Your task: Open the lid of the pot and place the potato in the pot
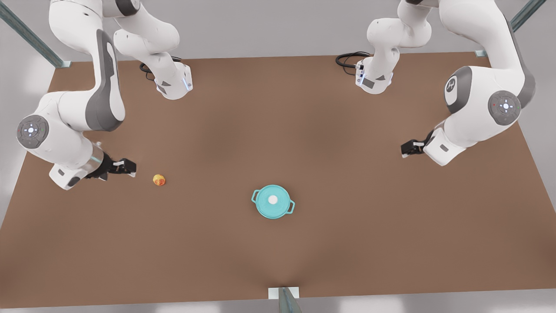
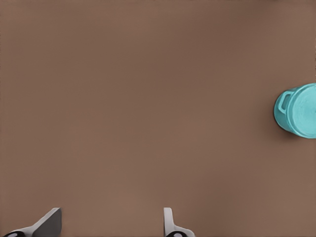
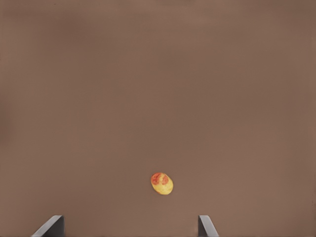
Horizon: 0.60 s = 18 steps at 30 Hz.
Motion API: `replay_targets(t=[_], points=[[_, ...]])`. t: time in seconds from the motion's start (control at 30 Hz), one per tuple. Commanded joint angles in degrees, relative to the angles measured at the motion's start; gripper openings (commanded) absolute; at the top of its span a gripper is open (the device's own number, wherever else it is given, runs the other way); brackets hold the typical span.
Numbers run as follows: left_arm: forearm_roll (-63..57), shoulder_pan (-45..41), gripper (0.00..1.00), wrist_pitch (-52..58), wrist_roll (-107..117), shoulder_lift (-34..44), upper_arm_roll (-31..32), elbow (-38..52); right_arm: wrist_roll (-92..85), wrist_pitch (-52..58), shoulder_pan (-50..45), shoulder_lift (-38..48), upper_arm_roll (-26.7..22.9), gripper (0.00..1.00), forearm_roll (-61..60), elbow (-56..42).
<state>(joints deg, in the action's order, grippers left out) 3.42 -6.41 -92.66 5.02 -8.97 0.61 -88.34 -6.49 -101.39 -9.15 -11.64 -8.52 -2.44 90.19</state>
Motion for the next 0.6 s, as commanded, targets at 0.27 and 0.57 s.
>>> replay_targets(t=[0.27,0.57], points=[[-5.7,-22.1,1.0,-7.2,38.8,-22.1,5.7,18.5,-32.1,-2.5,-4.7,-4.0,0.2,1.0,0.9,-2.5],[-13.1,-33.9,1.0,-27.9,64.4,-41.2,5.7,28.7,-24.9,-12.6,-5.1,-1.6,-0.2,1.0,4.5,10.9]])
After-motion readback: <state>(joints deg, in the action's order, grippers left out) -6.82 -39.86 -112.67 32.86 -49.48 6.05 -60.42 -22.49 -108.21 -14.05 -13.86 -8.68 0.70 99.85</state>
